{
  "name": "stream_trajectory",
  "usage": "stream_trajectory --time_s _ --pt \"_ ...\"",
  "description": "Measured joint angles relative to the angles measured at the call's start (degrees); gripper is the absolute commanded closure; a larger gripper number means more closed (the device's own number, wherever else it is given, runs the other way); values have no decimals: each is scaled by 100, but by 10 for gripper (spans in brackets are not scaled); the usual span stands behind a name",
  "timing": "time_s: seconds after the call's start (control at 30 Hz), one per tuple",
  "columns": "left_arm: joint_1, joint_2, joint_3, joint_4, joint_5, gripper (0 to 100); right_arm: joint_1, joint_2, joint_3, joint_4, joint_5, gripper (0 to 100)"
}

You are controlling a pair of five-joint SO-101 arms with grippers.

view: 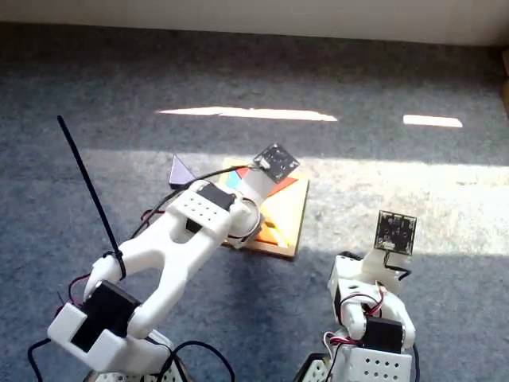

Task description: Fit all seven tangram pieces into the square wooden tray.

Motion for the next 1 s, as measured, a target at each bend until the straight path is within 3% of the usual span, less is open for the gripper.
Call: stream_trajectory --time_s 0.57,0.8,1.0 --pt "862 62 -18 -88 9 857 0 0 0 0 0 993" --pt "879 53 -246 -88 527 857 0 0 0 0 0 993" --pt "809 -1055 158 -88 571 852 0 0 0 0 0 993"
